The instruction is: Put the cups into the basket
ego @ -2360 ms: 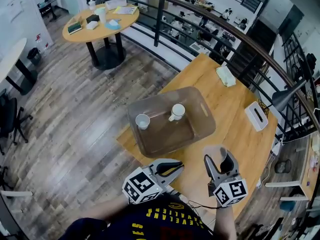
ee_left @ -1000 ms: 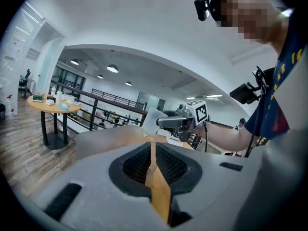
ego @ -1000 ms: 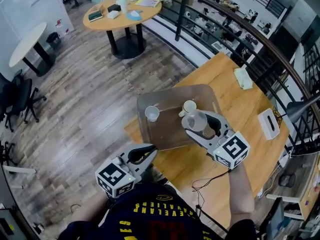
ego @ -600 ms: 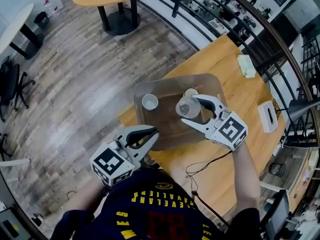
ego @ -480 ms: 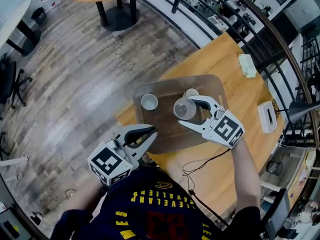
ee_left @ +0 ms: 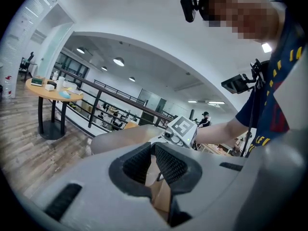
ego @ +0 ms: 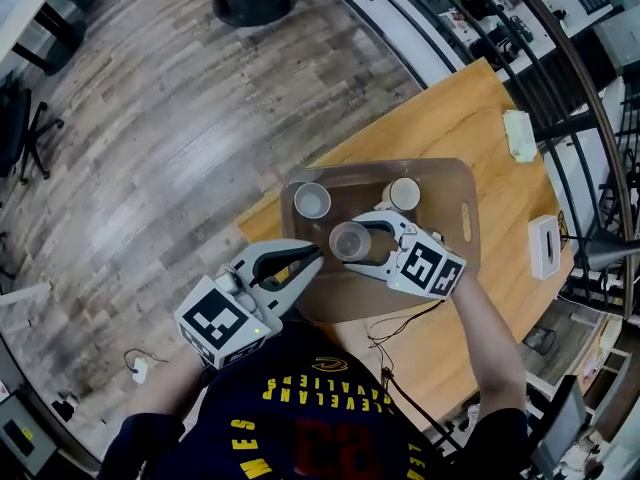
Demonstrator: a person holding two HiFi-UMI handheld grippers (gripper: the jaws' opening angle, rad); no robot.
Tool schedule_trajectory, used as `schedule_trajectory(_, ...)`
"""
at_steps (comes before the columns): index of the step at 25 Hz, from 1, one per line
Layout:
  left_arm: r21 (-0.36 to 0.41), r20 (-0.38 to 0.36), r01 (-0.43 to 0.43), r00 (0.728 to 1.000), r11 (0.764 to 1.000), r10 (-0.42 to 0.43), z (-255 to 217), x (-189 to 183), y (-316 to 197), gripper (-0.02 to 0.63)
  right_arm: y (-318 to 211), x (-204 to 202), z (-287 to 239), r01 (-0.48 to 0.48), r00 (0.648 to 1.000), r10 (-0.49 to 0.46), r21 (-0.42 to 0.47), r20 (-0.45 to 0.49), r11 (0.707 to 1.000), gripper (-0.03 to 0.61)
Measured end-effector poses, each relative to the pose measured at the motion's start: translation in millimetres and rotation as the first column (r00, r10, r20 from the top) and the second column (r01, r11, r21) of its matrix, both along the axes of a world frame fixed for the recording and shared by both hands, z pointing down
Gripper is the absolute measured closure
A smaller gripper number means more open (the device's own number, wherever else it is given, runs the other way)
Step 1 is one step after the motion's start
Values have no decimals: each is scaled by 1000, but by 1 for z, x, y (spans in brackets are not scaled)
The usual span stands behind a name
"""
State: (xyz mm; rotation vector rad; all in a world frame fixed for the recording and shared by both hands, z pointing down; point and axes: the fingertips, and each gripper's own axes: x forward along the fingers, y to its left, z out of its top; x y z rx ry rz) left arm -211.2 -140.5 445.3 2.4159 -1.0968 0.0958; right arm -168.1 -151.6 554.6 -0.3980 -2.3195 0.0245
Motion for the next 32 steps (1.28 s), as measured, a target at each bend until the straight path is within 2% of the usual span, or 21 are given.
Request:
schedule_trajectory(8,-52,-21,-4,1000,999,3,6,1,-10,598,25,-17,38,146,989,-146,-28,-31,989,284)
schedule_trajectory(13,-51,-23,-19,1000,999,18,6,2,-10,598,44,-20,66,271,960,-271,-10,-77,963,284)
schedule_trajectory(19,-71,-46,-6,999,997,3,11,2,-13,598,65,-16,97,361,926,-362,-35,-108,932,284)
schedule_trajectory(22,-73,-59,1,998,997,-5,10,0,-14,598,67,-14,109,378,918,-378,-26,-119,925,284)
schedule_trajectory(29,-81,-68,15,997,997,-20,10,-4,-15,598,65,-10,123,349,927,-353,-50,-128,936,284)
schedule_trajectory(32,-81,-63,19,998,997,-24,11,-5,-15,598,66,-3,130,362,914,-367,-62,-170,930,282)
